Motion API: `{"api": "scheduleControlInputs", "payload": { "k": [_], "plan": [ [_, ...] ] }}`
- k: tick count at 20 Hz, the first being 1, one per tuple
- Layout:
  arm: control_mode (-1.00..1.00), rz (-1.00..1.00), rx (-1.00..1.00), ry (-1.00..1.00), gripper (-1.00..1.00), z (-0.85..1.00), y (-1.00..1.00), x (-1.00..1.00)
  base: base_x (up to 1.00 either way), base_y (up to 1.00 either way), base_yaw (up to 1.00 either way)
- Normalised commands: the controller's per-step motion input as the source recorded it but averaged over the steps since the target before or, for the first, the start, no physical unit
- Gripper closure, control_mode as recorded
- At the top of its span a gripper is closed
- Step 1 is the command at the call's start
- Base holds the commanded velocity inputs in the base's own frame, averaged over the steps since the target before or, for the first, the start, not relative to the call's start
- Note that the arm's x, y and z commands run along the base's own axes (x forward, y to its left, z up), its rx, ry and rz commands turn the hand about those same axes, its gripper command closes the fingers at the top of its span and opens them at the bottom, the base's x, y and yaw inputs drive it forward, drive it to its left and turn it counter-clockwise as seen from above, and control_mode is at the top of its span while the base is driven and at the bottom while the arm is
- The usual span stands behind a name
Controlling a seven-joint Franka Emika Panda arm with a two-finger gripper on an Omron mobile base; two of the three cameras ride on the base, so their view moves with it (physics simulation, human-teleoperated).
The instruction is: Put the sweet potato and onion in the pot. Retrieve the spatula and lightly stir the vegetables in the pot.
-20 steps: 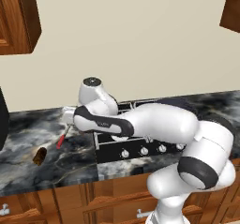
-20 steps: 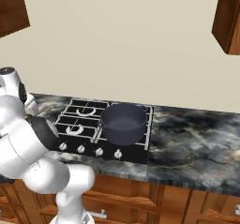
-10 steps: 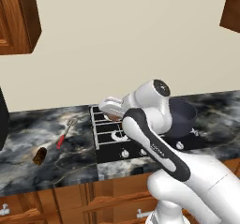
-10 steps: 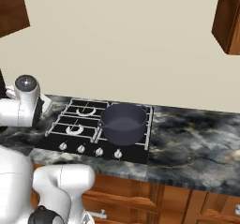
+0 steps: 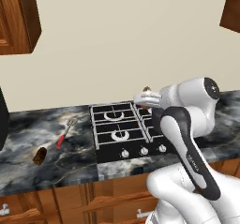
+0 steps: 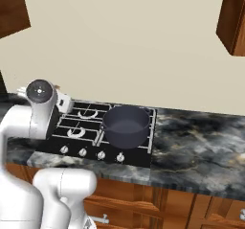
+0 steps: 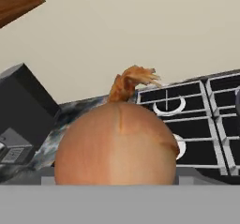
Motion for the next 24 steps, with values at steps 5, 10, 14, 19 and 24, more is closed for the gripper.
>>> {"api": "scheduleControlInputs", "payload": {
  "k": [5,10,14,19,24],
  "plan": [
    [-1.00,0.00,-0.30,0.06,1.00,0.85,-0.71,-0.08,0.00,0.00,0.00],
    [-1.00,0.00,-0.37,0.13,1.00,0.32,-0.79,-0.09,0.00,0.00,0.00],
    [-1.00,0.00,-0.39,0.26,1.00,-0.04,-0.90,0.00,0.00,0.00,0.00],
    [-1.00,0.01,-0.26,0.22,1.00,-0.68,-1.00,0.08,0.00,0.00,0.00],
    [-1.00,0.08,-0.01,0.11,1.00,-0.96,-0.57,0.71,0.00,0.00,0.00]
  ]
}}
